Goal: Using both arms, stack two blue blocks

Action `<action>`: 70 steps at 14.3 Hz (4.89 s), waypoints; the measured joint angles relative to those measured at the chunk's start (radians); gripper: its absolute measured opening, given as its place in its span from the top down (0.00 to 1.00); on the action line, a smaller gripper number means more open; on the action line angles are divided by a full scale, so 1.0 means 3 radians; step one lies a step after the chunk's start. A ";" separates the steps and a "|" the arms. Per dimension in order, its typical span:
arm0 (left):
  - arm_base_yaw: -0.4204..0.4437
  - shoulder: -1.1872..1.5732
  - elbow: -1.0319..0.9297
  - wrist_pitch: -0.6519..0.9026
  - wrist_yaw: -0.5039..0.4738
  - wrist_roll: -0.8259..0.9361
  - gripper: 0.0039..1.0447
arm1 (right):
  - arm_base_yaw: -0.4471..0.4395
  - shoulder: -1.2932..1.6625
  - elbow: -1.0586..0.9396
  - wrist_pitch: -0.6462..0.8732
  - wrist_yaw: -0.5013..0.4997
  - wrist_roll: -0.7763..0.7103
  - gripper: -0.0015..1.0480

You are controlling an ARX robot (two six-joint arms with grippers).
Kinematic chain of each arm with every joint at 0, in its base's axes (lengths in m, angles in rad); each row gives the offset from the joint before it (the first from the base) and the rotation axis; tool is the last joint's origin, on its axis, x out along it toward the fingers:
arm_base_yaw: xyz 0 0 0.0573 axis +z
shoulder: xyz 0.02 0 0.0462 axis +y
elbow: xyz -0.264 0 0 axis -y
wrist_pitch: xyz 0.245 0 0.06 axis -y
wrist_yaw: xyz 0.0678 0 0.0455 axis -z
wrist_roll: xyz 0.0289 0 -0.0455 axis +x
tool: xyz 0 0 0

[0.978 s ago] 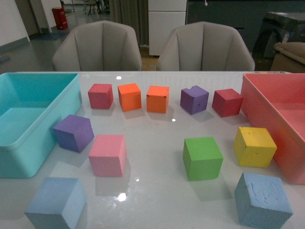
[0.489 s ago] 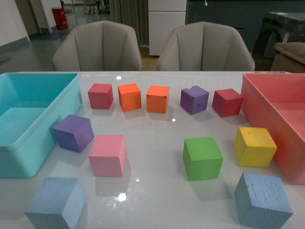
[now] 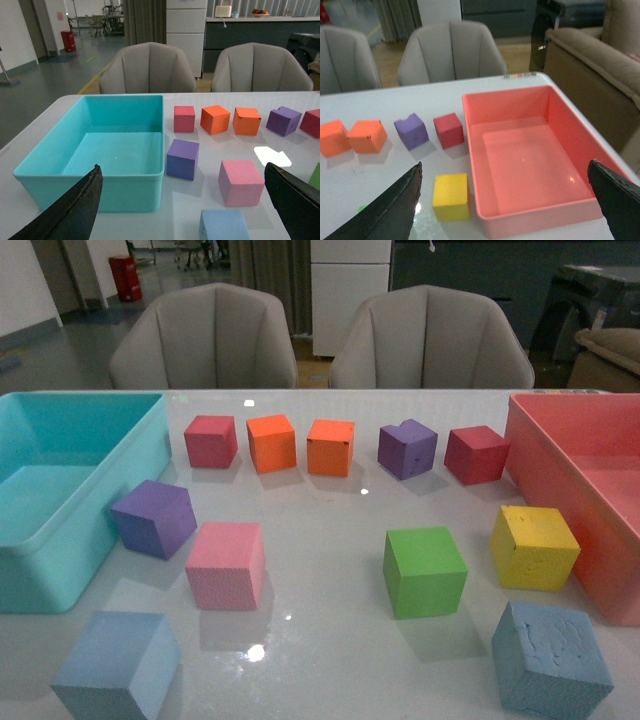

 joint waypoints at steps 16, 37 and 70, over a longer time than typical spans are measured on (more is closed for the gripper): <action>0.0000 0.0000 0.0000 0.0000 0.0000 0.0000 0.06 | 0.0449 0.2949 0.0696 -0.0219 -0.0782 0.0971 0.06; 0.0000 0.0000 0.0000 0.0000 0.0000 0.0000 0.06 | 0.0306 0.2623 0.0868 -0.0340 -0.0904 0.0965 0.66; 0.0000 0.0000 0.0000 -0.0001 0.0000 0.0000 0.06 | 0.0885 0.5463 0.4630 -0.1643 -0.1296 0.1239 0.06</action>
